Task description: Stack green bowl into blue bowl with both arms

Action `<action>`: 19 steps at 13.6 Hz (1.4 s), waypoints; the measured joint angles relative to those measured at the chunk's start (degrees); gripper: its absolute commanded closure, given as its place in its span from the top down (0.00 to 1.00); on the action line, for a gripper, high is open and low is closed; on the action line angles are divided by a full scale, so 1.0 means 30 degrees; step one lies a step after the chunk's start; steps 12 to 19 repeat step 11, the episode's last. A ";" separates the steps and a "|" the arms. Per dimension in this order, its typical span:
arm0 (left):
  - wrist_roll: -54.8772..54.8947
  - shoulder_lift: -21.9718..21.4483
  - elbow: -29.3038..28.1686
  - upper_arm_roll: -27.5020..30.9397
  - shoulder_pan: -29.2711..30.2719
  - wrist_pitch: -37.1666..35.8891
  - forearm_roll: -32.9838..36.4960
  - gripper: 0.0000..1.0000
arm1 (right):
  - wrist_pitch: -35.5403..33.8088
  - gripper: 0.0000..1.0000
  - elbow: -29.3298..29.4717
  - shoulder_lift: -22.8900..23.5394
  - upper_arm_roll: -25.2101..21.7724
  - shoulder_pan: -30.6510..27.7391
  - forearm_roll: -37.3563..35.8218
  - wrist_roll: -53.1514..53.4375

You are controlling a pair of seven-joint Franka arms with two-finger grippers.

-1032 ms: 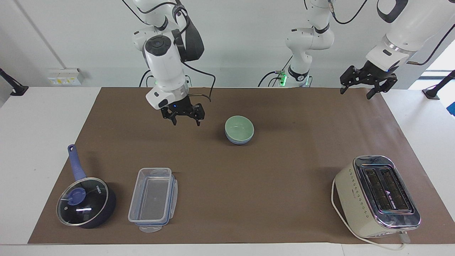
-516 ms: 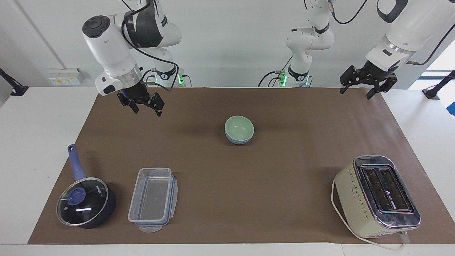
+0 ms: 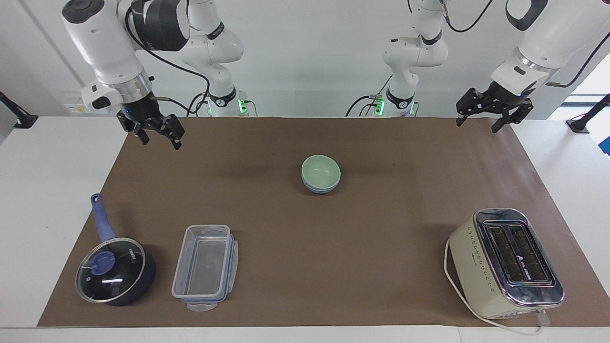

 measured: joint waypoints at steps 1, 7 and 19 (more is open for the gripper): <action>0.0000 0.0000 0.0000 0.0002 0.0000 0.0000 0.0000 1.00 | -0.0701 1.00 0.0583 -0.0035 -0.0002 -0.0133 -0.0012 -0.0067; -0.0001 -0.0003 0.0000 0.0020 0.0007 0.0000 0.0000 1.00 | -0.2691 1.00 0.2284 -0.0365 0.0006 -0.0510 -0.0020 -0.0525; -0.0001 -0.0003 0.0000 0.0020 0.0007 0.0000 0.0000 1.00 | -0.3339 1.00 0.2334 -0.0509 0.0001 -0.0605 -0.0100 -0.1986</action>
